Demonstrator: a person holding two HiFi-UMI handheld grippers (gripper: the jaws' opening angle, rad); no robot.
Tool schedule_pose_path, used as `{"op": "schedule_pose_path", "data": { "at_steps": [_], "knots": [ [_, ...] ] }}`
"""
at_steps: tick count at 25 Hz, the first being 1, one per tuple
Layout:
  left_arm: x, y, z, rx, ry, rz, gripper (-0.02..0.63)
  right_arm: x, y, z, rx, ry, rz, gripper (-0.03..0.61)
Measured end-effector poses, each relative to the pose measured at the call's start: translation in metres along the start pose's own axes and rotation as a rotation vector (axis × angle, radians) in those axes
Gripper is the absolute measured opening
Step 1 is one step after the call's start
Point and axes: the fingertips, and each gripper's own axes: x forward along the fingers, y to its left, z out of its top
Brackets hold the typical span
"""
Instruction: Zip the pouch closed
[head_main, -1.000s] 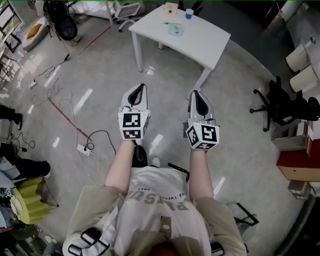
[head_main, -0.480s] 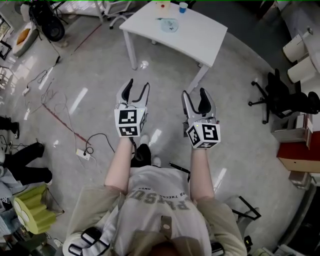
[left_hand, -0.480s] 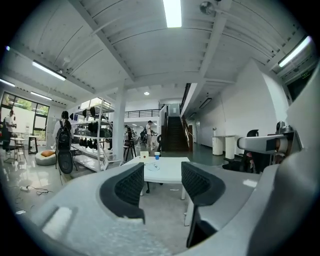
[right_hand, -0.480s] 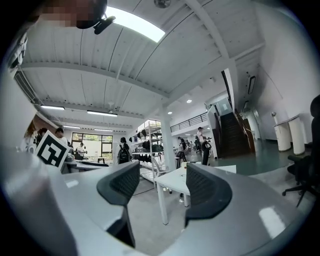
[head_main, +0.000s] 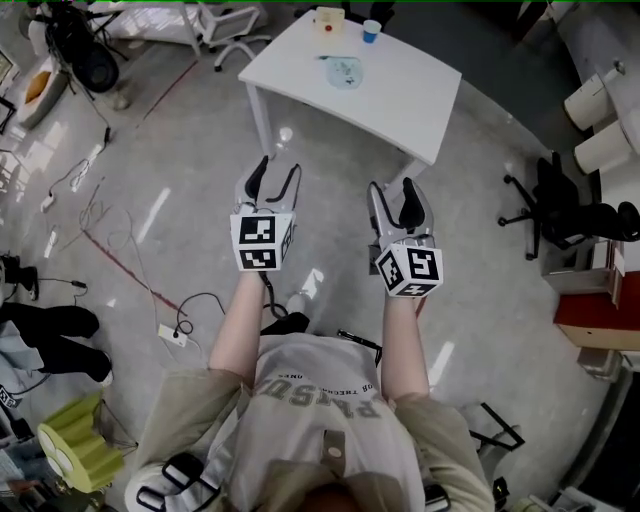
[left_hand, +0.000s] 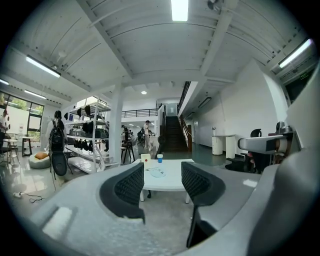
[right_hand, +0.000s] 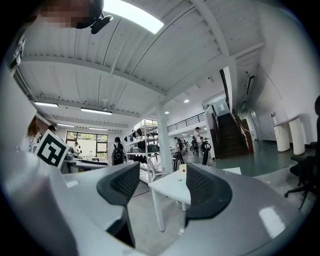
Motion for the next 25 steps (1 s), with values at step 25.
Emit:
{"op": "schedule_pose_path", "data": {
  "at_steps": [25],
  "knots": [
    [0.123, 0.065, -0.031, -0.027, 0.099, 0.016, 0.242, 0.133, -0.054, -0.043, 0.023, 0.095, -0.016, 0.265]
  ]
}}
